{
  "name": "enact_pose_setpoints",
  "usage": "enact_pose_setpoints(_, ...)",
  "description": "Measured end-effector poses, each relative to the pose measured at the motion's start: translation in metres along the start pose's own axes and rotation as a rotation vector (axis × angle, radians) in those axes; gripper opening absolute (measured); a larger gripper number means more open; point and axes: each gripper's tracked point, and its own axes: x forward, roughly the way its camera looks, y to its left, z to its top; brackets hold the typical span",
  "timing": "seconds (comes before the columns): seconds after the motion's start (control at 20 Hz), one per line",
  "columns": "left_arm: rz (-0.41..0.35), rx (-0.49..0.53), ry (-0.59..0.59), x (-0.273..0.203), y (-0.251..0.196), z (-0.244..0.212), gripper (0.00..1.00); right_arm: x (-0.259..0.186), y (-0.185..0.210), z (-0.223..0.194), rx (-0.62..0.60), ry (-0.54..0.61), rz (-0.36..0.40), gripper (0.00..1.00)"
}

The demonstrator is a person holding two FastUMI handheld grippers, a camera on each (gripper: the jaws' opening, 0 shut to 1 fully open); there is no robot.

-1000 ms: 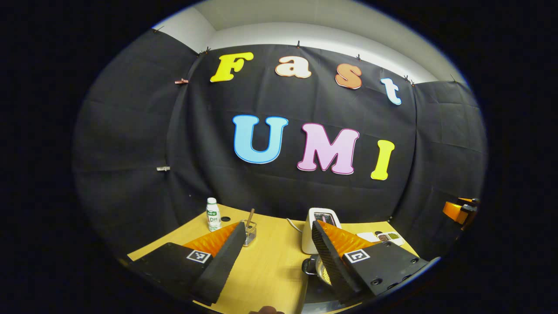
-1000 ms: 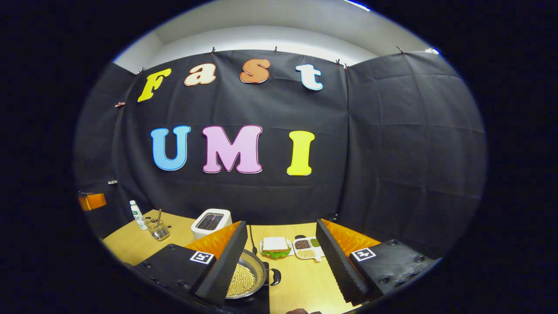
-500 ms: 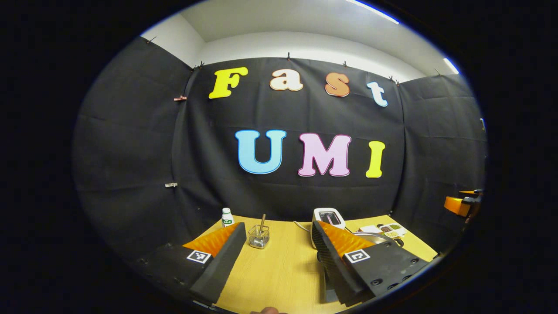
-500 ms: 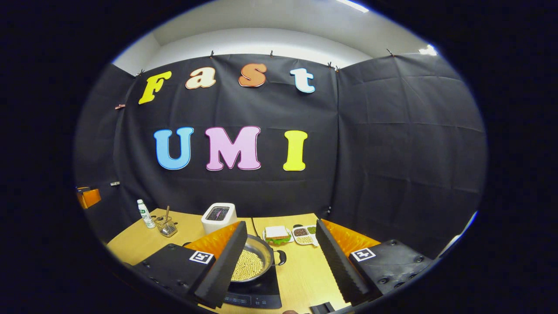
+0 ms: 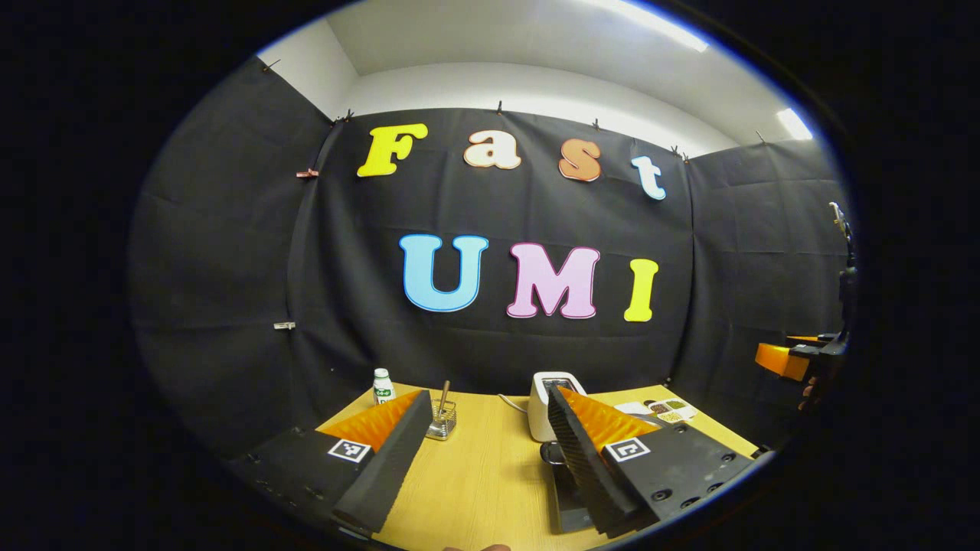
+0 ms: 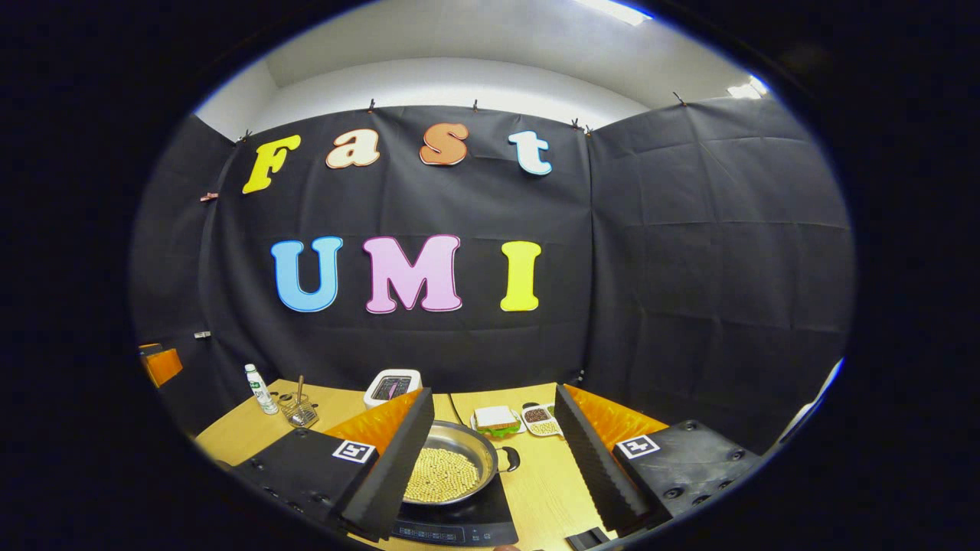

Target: First push the handle of the pot to place it horizontally, then grasp the pot with both hands and set it on the induction cooktop.

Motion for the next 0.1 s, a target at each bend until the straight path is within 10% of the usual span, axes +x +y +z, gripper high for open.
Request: enact_pose_setpoints(0.1,-0.008,0.005,0.015,-0.0007,0.0011,-0.0035,0.96,0.0020,0.0070,0.0010,-0.009,0.001,0.012,0.98)
